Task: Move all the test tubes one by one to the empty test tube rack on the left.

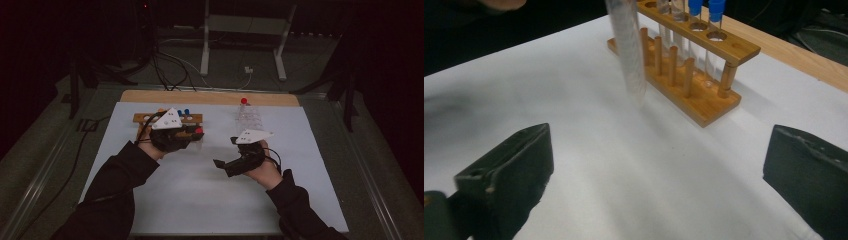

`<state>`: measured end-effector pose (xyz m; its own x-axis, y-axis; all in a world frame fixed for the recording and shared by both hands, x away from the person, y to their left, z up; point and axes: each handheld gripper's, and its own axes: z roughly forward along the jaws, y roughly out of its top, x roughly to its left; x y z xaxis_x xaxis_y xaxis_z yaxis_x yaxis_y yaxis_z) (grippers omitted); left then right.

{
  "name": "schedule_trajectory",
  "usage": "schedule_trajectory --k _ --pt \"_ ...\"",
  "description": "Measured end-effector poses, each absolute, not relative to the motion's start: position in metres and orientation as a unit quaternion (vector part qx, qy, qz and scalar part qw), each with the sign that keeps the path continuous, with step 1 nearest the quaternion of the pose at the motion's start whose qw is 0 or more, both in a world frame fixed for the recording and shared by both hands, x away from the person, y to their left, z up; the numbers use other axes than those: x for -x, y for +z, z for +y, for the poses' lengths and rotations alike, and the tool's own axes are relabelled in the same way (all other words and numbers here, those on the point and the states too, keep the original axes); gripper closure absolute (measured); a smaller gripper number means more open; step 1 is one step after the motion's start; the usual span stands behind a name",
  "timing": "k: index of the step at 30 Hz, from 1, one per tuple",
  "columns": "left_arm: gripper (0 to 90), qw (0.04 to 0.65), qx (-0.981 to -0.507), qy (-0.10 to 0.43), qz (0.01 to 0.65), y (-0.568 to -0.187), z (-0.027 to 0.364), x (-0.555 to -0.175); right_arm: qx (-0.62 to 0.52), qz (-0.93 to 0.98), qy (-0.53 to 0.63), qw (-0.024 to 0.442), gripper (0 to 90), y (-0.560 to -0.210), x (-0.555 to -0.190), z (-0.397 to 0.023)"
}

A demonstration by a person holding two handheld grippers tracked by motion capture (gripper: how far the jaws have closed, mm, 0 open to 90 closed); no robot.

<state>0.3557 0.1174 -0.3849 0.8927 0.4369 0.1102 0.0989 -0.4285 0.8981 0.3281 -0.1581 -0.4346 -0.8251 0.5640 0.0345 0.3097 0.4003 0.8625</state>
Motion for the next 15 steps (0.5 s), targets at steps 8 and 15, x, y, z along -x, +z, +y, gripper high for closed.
schedule_trajectory --k 8,15 --pt "71.7 0.512 -0.817 0.189 0.186 -0.374 0.139 -0.368 -0.253 0.824 0.493 0.120 0.0 -0.433 -0.327 -0.162" --pt "71.7 0.511 -0.807 0.214 0.207 -0.370 0.157 -0.372 -0.251 0.822 0.496 0.126 0.0 -0.432 -0.327 -0.164"
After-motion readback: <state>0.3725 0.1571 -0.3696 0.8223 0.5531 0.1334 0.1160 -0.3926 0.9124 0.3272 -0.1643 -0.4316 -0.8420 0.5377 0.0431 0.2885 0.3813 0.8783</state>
